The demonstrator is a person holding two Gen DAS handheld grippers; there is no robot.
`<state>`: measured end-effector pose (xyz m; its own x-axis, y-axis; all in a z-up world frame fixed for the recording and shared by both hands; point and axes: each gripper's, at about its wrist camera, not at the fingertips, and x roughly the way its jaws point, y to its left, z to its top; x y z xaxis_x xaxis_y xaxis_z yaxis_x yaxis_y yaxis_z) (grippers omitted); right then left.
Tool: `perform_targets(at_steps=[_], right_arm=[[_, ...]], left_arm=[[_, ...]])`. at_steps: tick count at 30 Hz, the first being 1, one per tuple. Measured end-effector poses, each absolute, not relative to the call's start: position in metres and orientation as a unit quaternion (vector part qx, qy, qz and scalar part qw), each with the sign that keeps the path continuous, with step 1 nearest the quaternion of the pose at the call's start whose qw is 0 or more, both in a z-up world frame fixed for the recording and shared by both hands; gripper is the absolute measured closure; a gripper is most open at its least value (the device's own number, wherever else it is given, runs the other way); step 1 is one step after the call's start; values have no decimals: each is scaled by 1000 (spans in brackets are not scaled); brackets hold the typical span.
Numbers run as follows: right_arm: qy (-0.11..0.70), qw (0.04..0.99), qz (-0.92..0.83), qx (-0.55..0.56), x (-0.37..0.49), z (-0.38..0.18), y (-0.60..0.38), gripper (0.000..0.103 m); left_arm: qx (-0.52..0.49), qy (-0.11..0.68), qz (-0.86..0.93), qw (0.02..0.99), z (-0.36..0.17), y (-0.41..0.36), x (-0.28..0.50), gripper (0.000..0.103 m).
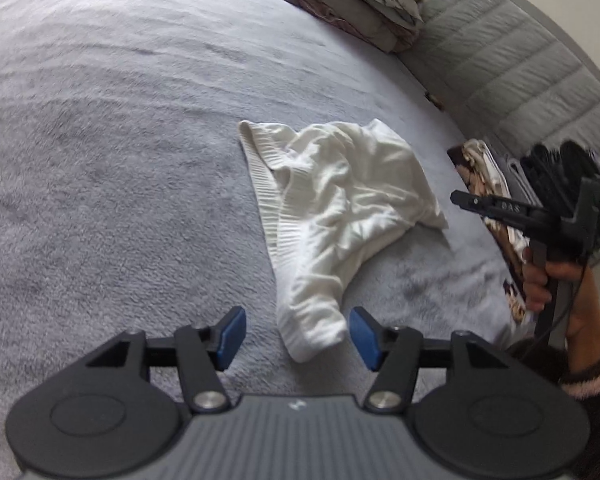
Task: Fold clothes
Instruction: 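Grasp the elastic waistband of the white pants with the right gripper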
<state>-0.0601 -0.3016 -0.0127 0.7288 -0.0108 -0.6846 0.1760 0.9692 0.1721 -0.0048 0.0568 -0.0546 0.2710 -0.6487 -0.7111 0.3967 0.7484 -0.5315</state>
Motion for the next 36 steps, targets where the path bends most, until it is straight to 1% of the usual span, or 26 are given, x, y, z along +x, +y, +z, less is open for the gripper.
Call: perform_targets(at_steps=[5, 10, 12, 15, 20, 21, 24, 32, 34, 35, 36], right_arm=[[371, 922, 14, 110, -39, 5, -265, 77], [384, 913, 83, 107, -9, 12, -218, 77], [393, 907, 106, 111, 5, 11, -199, 77], [411, 893, 136, 123, 27, 3, -173, 77], [439, 880, 148, 108, 54, -19, -138, 77], [446, 877, 146, 101, 59, -23, -133, 76], [461, 874, 137, 76, 68, -35, -122, 64], [435, 892, 118, -12, 64, -52, -111, 60], [430, 895, 120, -10, 63, -53, -115, 61], [428, 896, 121, -8, 63, -54, -116, 62], [426, 897, 120, -7, 63, -54, -118, 71]], left_arm=[[-162, 520, -321, 774, -66, 55, 12, 46], [-182, 533, -308, 767, -76, 52, 28, 53], [-179, 533, -309, 767, -77, 49, 32, 56], [-169, 532, -313, 769, -77, 44, 34, 59], [-166, 532, -324, 765, -82, 45, 36, 60], [-166, 531, -327, 764, -82, 46, 36, 60], [-164, 528, -338, 762, -84, 48, 34, 60], [-154, 525, -350, 760, -84, 50, 29, 60], [-151, 525, -349, 761, -84, 49, 29, 59], [-150, 525, -349, 762, -84, 48, 29, 59], [-151, 525, -348, 762, -83, 48, 29, 59]])
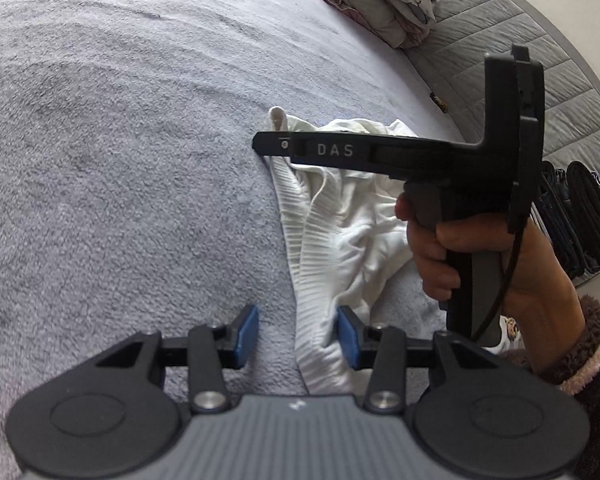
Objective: Fold clothes
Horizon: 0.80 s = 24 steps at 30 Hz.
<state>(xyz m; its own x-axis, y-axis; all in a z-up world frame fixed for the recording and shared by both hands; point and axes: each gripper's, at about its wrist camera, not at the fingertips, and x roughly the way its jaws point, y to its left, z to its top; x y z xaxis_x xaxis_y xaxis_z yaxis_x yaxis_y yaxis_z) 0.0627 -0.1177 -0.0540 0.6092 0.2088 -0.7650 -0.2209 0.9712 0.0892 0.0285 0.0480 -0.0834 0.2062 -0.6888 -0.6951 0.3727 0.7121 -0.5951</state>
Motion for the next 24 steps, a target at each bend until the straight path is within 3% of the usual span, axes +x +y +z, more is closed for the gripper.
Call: perform_targets(at_steps=[1, 7, 14, 24], right_arm=[[424, 898, 118, -7, 63, -54, -120, 80], [422, 891, 132, 99, 60, -42, -156, 95], [383, 889, 159, 196, 47, -19, -194, 96], [407, 887, 62, 210, 35, -20, -239, 96]], left_arm=[[-151, 525, -348, 762, -84, 49, 29, 59], [-152, 523, -344, 765, -87, 49, 27, 59], [-157, 520, -344, 766, -91, 42, 27, 59], [-185, 528, -354, 749, -95, 39, 27, 56]])
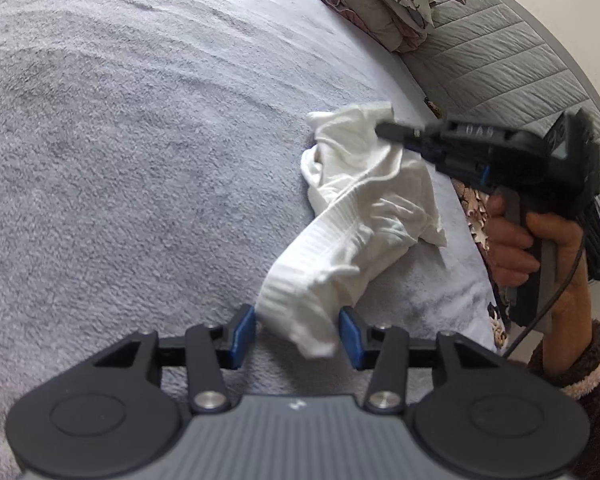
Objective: Fold clothes
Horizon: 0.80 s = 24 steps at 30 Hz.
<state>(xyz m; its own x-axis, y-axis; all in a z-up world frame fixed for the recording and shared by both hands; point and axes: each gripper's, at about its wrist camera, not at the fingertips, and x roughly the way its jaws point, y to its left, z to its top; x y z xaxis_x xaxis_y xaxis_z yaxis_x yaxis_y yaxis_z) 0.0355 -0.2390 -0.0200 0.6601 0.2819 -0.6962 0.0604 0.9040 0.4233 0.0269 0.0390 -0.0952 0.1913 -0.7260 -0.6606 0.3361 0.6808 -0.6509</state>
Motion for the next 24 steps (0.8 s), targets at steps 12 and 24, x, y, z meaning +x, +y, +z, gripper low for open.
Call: perform_targets(at_steps=[12, 24], right_arm=[[421, 878, 37, 226, 42, -33, -247, 96], [423, 879, 34, 217, 45, -34, -249, 96]], left_arm=[[-315, 522, -300, 734, -94, 72, 32, 57], [-488, 515, -226, 667, -130, 74, 43, 59]])
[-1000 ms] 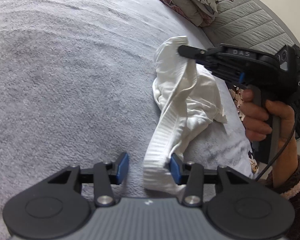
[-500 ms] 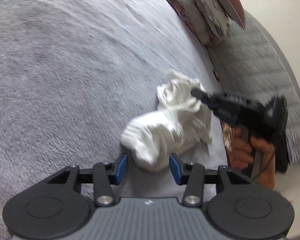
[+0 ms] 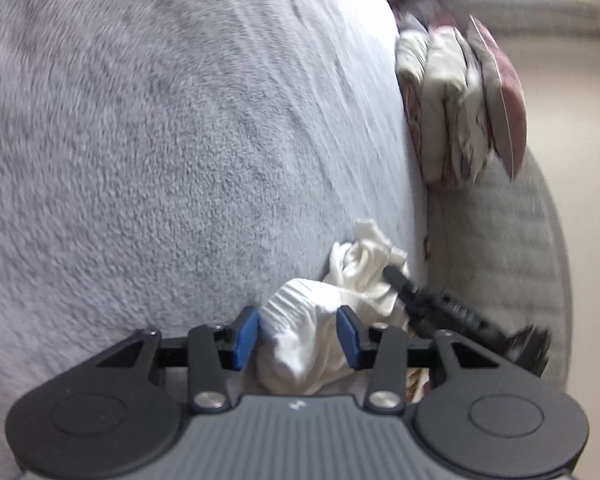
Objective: Fold clothes
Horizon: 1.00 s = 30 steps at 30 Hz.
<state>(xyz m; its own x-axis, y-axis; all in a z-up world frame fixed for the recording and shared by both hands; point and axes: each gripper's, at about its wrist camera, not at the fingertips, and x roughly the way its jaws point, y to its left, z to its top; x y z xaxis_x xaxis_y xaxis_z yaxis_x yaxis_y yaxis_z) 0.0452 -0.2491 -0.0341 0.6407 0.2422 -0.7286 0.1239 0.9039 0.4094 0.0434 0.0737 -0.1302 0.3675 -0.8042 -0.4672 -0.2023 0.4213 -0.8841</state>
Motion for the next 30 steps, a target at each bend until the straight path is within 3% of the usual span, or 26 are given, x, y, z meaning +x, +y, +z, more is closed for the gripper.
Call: perform_targets(at_steps=[2, 4, 5, 6, 8, 17, 30], right_arm=[[422, 880, 33, 217, 45, -34, -250, 96], [420, 880, 32, 218, 44, -34, -251, 96], [418, 881, 33, 219, 44, -34, -250, 96], [414, 883, 33, 220, 44, -34, -250, 96], [402, 887, 36, 223, 43, -31, -249, 96], [353, 914, 81, 181, 53, -8, -197, 96], [353, 914, 155, 123, 113, 5, -65, 96]], left_arm=[[-510, 514, -213, 657, -135, 71, 44, 63], [-515, 514, -197, 657, -136, 68, 44, 74], [-512, 512, -188, 663, -135, 68, 42, 88], [-508, 508, -176, 673, -133, 68, 40, 94], [-496, 495, -156, 696, -126, 69, 33, 97], [-377, 400, -105, 829, -82, 87, 3, 98], [-315, 346, 10, 884, -58, 164, -13, 98]])
